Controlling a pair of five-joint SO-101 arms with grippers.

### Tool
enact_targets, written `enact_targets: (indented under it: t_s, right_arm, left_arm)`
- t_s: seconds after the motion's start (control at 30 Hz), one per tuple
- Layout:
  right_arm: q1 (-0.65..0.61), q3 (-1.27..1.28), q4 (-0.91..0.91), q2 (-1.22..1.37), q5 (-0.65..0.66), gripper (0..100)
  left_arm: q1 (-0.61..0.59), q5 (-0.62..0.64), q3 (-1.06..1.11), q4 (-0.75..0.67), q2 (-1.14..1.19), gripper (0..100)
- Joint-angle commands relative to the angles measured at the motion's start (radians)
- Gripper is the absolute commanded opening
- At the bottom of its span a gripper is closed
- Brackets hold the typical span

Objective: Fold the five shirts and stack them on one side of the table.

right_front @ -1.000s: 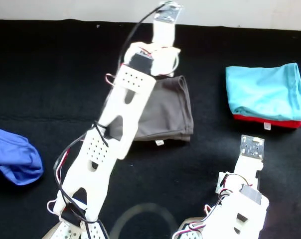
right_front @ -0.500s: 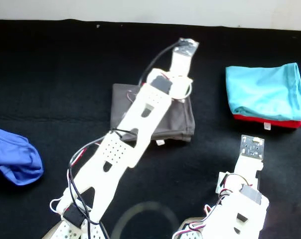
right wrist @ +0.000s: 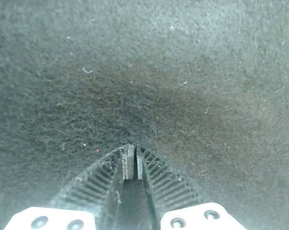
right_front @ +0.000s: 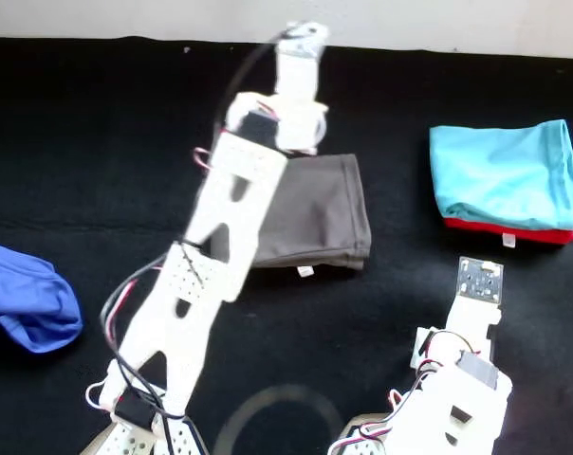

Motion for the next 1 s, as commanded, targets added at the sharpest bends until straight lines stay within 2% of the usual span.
enact_targets:
  t_s: [0.0,0.27,0.43,0.7,0.97]
  right_arm:
    - [0.002,0.03,-0.022,-0.001,-0.011,0.6]
    - [0.001,0.03,-0.022,-0.001,-0.011,0.6]
    - [0.001,0.03,-0.022,-0.001,-0.011,0.6]
    - [-0.001,0.03,-0.022,-0.001,-0.011,0.6]
    - [-0.001,0.03,-0.022,-0.001,-0.011,0.6]
  left_arm:
    - [-0.071,0.008,-0.028,0.181,-0.122,1]
    - [-0.171,-0.005,-0.021,0.374,-0.116,1]
    - [-0.194,-0.11,-0.001,0.356,0.001,1]
    - [-0.265,-0.114,-0.005,0.152,0.208,1]
    - [-0.318,-0.114,-0.044,0.164,0.202,1]
